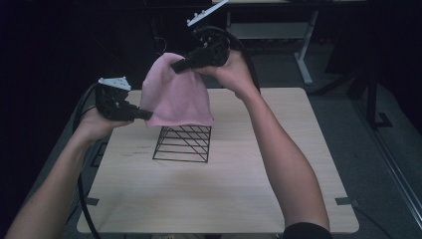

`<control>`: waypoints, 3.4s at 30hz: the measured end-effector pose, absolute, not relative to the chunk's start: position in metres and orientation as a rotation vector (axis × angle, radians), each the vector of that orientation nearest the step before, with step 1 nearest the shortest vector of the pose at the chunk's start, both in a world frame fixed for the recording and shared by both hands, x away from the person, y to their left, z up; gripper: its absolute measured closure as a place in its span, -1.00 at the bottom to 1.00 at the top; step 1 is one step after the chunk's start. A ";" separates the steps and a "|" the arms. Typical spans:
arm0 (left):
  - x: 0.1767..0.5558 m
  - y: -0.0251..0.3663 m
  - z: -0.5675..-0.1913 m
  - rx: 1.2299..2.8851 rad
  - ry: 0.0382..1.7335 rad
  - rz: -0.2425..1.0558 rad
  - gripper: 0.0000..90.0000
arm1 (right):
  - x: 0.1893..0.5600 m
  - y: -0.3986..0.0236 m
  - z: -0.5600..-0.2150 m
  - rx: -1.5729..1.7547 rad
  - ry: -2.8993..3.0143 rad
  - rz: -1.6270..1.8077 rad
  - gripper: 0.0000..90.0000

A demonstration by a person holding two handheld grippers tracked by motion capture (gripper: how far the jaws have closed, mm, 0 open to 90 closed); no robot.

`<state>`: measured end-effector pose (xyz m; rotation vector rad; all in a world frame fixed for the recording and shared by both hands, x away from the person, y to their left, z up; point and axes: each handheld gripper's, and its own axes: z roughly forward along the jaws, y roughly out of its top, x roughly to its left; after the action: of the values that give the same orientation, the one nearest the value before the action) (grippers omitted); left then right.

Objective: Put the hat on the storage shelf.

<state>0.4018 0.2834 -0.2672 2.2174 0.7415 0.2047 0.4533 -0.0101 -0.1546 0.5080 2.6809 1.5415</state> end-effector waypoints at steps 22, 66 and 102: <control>0.413 0.286 -0.280 2.246 0.778 0.211 0.83 | 0.467 -0.010 -0.175 0.544 2.691 1.542 0.72; 0.400 0.293 -0.334 2.374 0.824 0.184 0.82 | 0.449 0.000 -0.240 0.513 2.806 1.538 0.69; 0.405 0.289 -0.384 2.492 0.869 0.179 0.83 | 0.445 0.012 -0.292 0.540 2.939 1.457 0.56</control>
<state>0.4050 0.2893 -0.3841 2.4925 0.8693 0.1786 0.4450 0.0125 -0.2923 0.5400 2.9388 1.4569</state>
